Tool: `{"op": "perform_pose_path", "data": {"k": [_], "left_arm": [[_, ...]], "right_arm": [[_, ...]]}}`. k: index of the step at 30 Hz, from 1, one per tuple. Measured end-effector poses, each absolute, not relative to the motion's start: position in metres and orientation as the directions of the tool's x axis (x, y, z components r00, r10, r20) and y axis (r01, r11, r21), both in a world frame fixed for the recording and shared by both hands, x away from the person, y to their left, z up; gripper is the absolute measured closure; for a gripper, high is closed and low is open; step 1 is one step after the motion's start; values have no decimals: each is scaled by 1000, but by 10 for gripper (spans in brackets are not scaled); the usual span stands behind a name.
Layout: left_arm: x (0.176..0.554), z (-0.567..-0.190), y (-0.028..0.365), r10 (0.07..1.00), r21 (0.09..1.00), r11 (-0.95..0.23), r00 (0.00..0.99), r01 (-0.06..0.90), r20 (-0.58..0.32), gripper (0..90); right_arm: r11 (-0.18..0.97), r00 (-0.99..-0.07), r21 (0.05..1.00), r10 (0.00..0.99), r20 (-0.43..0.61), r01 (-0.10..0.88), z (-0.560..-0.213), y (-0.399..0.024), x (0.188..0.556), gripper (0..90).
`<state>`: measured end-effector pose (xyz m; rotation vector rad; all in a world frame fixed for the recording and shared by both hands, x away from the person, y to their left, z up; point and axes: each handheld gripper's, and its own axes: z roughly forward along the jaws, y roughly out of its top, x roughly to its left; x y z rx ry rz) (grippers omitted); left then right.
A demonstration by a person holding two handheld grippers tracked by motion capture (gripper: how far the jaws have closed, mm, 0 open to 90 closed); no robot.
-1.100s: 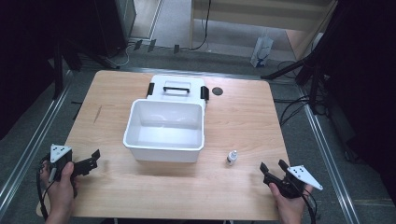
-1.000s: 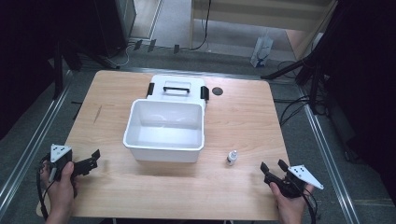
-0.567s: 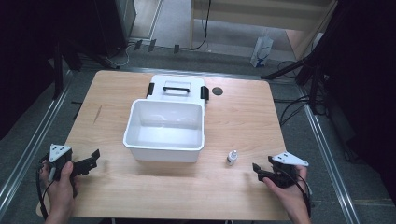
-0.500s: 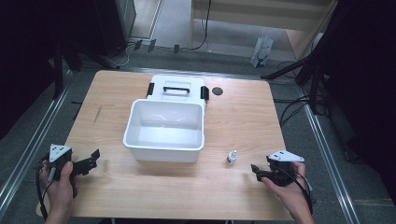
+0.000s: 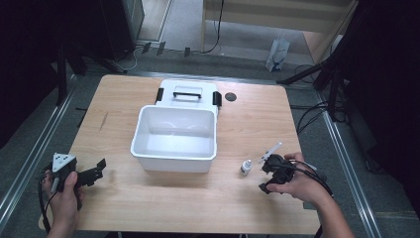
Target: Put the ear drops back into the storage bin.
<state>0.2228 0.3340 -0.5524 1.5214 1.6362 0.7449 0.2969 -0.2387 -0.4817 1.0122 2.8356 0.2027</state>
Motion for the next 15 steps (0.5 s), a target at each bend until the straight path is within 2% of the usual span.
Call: {"op": "perform_pose_path", "data": {"k": [1, 5, 15], "left_arm": [[223, -552, 334, 990, 832, 118, 6, 543, -144, 0], [223, -552, 334, 990, 830, 113, 8, 545, -141, 0], [223, -552, 334, 990, 831, 112, 10, 545, -140, 0]], "right_arm": [[785, -783, 106, 618, -70, 610, -481, -232, 301, 260], [805, -799, 34, 593, -102, 593, -476, -220, 311, 276], [816, -812, 43, 577, -85, 576, -463, -200, 325, 323]]}}
